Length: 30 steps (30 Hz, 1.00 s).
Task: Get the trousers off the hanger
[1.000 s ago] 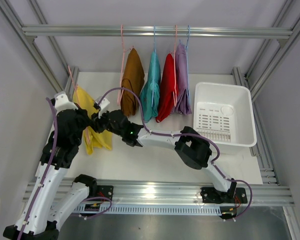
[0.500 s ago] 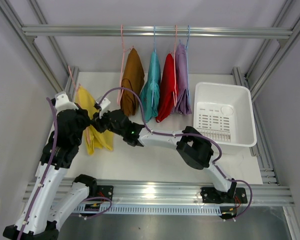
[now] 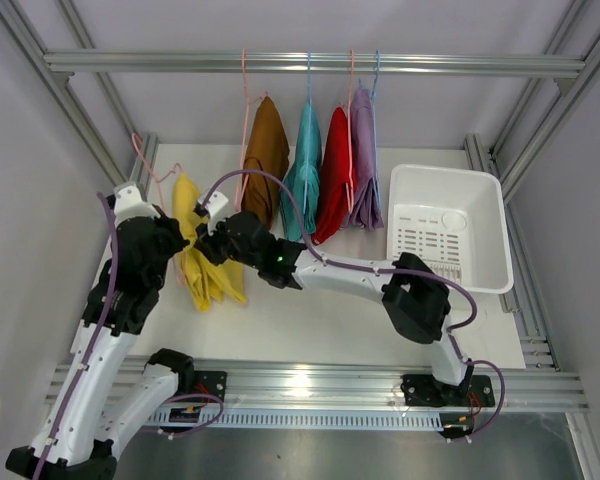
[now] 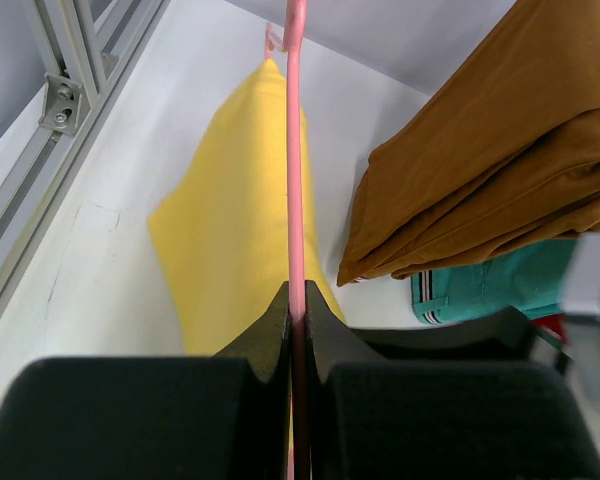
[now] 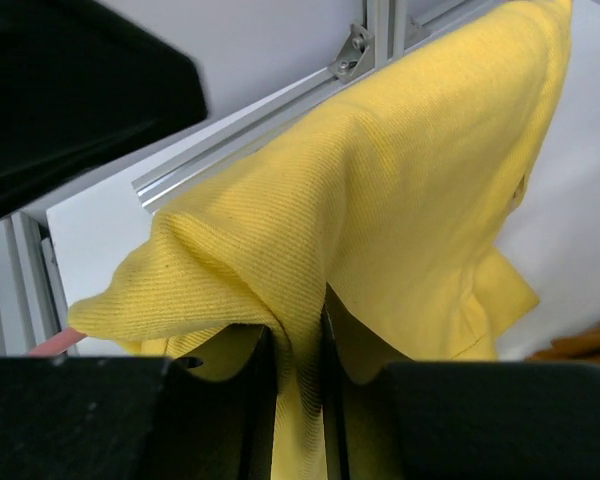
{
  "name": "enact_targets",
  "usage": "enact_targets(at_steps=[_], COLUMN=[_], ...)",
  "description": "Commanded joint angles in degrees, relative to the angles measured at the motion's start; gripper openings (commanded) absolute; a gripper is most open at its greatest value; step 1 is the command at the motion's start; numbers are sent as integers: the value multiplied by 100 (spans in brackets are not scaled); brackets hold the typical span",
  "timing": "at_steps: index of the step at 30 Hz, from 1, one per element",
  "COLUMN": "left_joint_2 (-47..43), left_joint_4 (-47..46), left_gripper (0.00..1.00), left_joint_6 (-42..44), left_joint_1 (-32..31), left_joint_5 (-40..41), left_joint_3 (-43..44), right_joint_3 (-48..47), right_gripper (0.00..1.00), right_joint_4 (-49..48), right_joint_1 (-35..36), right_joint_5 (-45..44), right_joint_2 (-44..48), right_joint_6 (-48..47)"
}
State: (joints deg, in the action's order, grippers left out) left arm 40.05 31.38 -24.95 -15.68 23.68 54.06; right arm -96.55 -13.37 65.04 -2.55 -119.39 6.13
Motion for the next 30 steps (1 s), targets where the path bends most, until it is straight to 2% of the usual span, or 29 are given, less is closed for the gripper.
enact_targets(at_steps=[1,13,15,19,22,24,28,29,30], left_joint_2=[46,169,178,205,240,249,249,257,257], left_joint_4=[-492,-474,-466,-466,-448,-439,-448,-448,-439], left_gripper=[0,1,0,0,0,0,0,1,1], left_joint_6=[113,201,210,219,236,245,245,245,254], left_joint_1=[-31,-23,-31,-31,-31,-31,-31,-40,-40], left_joint_5=[31,84,75,31,5,5,-48,-57,-74], left_joint_3=[228,245,245,245,263,272,280,272,271], right_joint_3=[66,610,769,1182,1446,1490,1481,1481,1473], right_gripper=[0,0,9,17,15,27,29,36,39], right_joint_4=[-149,387,422,291,63,1,-166,-192,-228], right_joint_1=[114,422,449,475,475,484,449,449,414], right_joint_5=[44,44,52,96,175,254,570,632,685], right_joint_2=[926,1822,1867,1876,1788,1665,1472,1445,1384], right_joint_6=[-182,-288,-262,-86,81,116,265,301,327])
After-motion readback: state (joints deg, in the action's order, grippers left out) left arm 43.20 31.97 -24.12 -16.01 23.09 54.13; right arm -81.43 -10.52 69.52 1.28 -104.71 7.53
